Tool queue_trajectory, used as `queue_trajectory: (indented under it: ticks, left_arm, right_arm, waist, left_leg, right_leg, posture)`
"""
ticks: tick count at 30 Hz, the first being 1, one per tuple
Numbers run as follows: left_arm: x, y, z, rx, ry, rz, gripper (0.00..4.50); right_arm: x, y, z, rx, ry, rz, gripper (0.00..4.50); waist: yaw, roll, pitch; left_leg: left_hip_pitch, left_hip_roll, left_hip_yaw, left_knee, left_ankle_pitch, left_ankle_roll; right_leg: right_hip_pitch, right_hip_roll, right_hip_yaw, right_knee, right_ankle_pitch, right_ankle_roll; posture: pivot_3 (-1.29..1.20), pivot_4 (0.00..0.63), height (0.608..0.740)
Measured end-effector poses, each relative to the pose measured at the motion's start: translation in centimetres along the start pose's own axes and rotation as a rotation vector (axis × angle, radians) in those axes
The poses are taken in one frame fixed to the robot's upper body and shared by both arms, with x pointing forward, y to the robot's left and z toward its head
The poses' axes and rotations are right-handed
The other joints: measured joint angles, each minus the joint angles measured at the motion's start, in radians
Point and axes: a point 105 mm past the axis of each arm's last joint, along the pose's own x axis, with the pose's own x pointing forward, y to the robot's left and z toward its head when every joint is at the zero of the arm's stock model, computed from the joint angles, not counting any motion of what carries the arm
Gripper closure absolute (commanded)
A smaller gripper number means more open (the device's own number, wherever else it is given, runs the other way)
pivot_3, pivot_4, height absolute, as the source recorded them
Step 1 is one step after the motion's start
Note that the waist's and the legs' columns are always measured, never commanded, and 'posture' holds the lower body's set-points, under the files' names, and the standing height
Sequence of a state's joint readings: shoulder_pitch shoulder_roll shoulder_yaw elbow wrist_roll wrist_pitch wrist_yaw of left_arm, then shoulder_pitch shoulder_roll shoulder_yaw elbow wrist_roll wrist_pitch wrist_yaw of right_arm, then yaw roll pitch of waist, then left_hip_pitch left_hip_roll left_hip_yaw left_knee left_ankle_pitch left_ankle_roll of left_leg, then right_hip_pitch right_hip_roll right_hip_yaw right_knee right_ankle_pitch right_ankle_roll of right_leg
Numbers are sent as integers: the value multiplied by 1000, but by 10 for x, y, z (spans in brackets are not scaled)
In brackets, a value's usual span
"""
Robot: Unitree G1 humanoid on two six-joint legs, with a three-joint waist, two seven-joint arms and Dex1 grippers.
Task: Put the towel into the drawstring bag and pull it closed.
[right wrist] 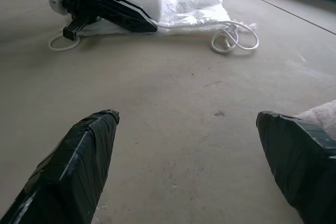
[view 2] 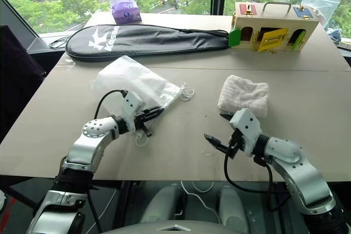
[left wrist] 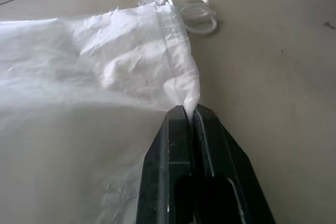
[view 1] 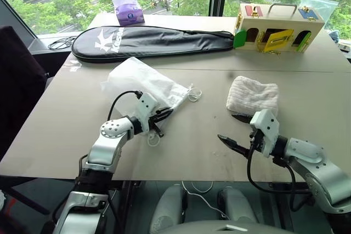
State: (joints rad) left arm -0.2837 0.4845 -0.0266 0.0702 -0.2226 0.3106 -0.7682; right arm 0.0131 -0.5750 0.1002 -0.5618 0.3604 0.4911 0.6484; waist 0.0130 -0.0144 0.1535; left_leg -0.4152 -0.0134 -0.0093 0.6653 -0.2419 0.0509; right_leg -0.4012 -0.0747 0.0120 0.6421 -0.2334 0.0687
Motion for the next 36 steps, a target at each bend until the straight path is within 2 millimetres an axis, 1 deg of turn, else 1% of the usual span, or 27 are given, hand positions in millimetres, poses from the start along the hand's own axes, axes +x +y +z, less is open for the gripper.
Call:
queue_trajectory:
  ticks: [3,7,9,13,17,19,21,23,24,25,27,28,29,31,32,33,34,36]
  left_arm:
    - [-2,1,-1,-80,-14,3,4426]
    - [-5,1,-1,-243,-59,-3,4426]
    - [-7,2,-1,-273,-68,-1,4426]
    - [-14,6,7,-412,-140,-14,4426]
    - [-18,7,9,-499,-171,-22,4426]
    - [-18,7,7,-500,-166,-20,4426]
    - [-22,5,6,-401,-125,-22,4426]
    - [-26,3,9,-166,-63,-39,4426]
    - [-28,0,19,-33,-63,-58,4426]
    - [-29,-1,25,19,-73,-64,4426]
    - [-30,-4,45,170,-96,-80,4426]
    - [-30,-5,52,239,-90,-89,4426]
    - [-30,-3,62,356,-68,-90,4426]
    - [-28,5,81,453,-78,-54,4426]
    - [-26,8,95,485,-106,-35,4426]
    - [-25,9,104,504,-125,-24,4426]
    - [-25,11,118,540,-151,-1,4426]
    - [-23,13,124,553,-163,19,4426]
  right_arm:
    - [0,0,0,-1,0,-1,0]
    - [0,0,0,-2,0,-2,0]
    - [0,-1,0,-2,0,-3,0]
    - [0,-1,1,-5,-1,-3,0]
    - [1,-2,3,-10,-5,-3,0]
    - [1,-2,3,-12,-6,-3,0]
    - [1,-3,4,-14,-8,-5,0]
    - [0,-5,7,-3,-20,-11,0]
    - [-1,-7,9,-1,-30,-18,0]
    - [-1,-8,10,-2,-35,-19,0]
    - [-1,-9,14,-13,-48,-14,0]
    - [-1,-9,15,-20,-51,-8,0]
    - [-2,-9,17,-36,-52,5,0]
    - [-4,-12,21,-61,-60,18,0]
    - [-5,-17,24,-80,-65,13,0]
    - [-6,-22,27,-96,-67,6,0]
    - [-8,-33,33,-134,-76,-24,0]
    - [-11,-50,33,-185,-54,-77,0]
  waist:
    - [-1,0,0]
    - [-1,0,0]
    - [-1,0,0]
    - [-1,0,0]
    - [-1,0,0]
    - [-1,0,0]
    - [-2,-1,1]
    - [0,-1,1]
    - [1,-1,1]
    - [2,0,1]
    - [3,-1,1]
    - [3,-1,1]
    - [2,-1,1]
    - [2,0,2]
    - [2,-1,2]
    - [2,-1,2]
    - [1,-1,2]
    - [-2,-1,2]
  left_leg:
    - [0,0,0,0,0,0]
    - [0,0,0,0,0,0]
    - [0,0,0,0,0,0]
    - [0,0,0,0,0,0]
    - [0,0,0,0,0,0]
    - [0,0,0,0,0,0]
    - [0,0,0,0,0,0]
    - [0,0,0,-1,0,0]
    - [0,0,0,-1,0,0]
    - [0,0,0,-1,0,0]
    - [-1,0,-1,-1,0,0]
    - [-1,-1,-1,-1,0,0]
    - [-1,-1,-1,-1,0,0]
    - [-1,-1,-1,-2,0,0]
    - [-1,-1,-1,-1,0,0]
    - [-1,-1,0,-1,0,0]
    - [-1,-1,0,-2,0,0]
    - [-1,-1,1,-2,0,0]
  right_leg:
    - [0,0,0,0,0,0]
    - [0,0,0,0,0,0]
    - [0,0,0,0,0,0]
    - [0,0,0,0,0,0]
    - [0,0,0,0,0,0]
    - [0,0,0,0,0,0]
    - [0,0,0,0,0,-1]
    - [0,0,1,0,0,-1]
    - [0,-5,1,-1,0,-1]
    - [0,-6,1,-1,0,-1]
    - [-1,-9,2,-2,0,-1]
    - [-1,-9,2,-2,0,-1]
    - [-1,-9,3,-2,0,-1]
    - [-1,-9,3,-2,0,-1]
    - [-1,-9,2,-2,0,-1]
    - [-1,-9,2,-2,0,-1]
    - [-1,-7,0,-2,0,-1]
    - [-1,-5,0,-2,0,0]
  posture:
    - [0,150,740]
    - [0,150,740]
    - [0,150,740]
    - [0,150,740]
    - [0,150,740]
    - [0,150,740]
    - [0,150,740]
    - [0,150,740]
    - [0,150,740]
    - [0,150,740]
    - [0,150,740]
    - [0,150,740]
    - [0,150,740]
    - [0,150,740]
    - [0,150,740]
    - [0,150,740]
    - [0,150,740]
    - [0,150,740]
